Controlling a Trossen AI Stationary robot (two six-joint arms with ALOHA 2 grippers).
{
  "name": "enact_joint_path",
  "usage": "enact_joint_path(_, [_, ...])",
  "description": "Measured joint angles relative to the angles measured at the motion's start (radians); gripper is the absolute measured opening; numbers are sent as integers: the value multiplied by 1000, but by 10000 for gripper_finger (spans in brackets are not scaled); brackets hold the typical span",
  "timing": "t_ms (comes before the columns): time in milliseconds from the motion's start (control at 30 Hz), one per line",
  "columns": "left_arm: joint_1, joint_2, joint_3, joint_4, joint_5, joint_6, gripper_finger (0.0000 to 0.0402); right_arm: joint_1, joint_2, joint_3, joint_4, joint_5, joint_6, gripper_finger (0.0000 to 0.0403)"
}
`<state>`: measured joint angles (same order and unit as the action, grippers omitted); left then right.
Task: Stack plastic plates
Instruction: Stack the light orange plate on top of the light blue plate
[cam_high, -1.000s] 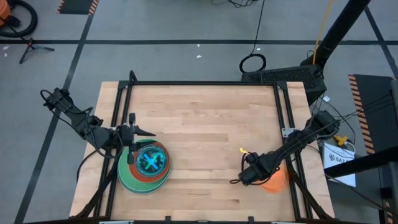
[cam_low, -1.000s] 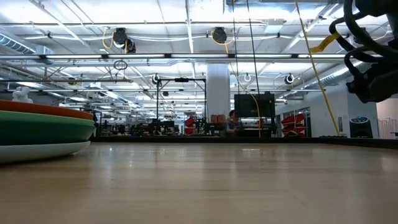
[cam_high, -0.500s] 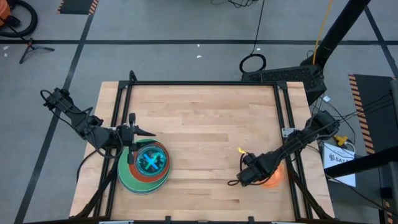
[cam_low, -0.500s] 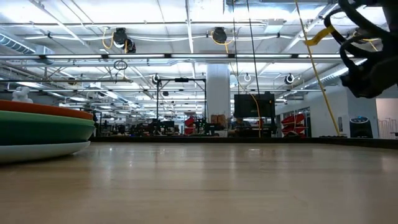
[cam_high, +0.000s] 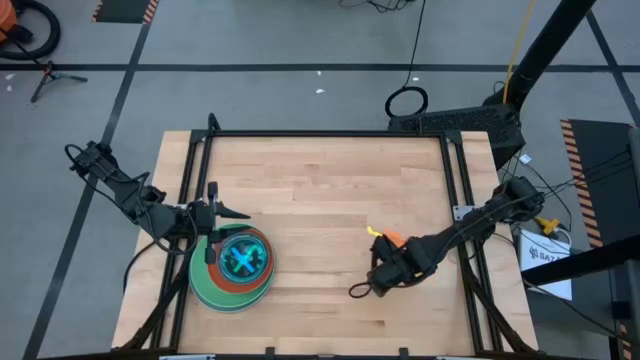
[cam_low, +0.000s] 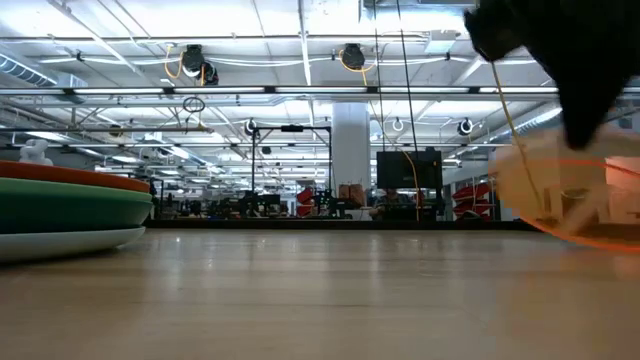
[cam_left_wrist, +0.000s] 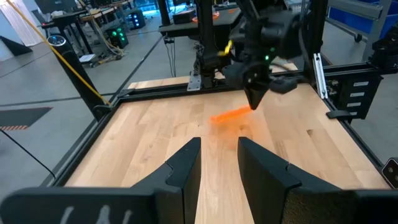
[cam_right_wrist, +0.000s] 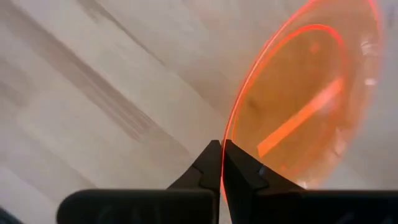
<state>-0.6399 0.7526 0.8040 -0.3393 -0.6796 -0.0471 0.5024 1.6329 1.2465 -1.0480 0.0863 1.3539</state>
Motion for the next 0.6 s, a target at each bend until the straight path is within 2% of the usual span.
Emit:
enact_joint_path(333, [0, 0, 0, 1, 0, -1, 113, -85, 20, 235, -29, 156, -322, 3])
enact_joint_path(600, [0, 0, 0, 2, 0, -3, 113, -142, 173, 468, -25, 179, -628, 3])
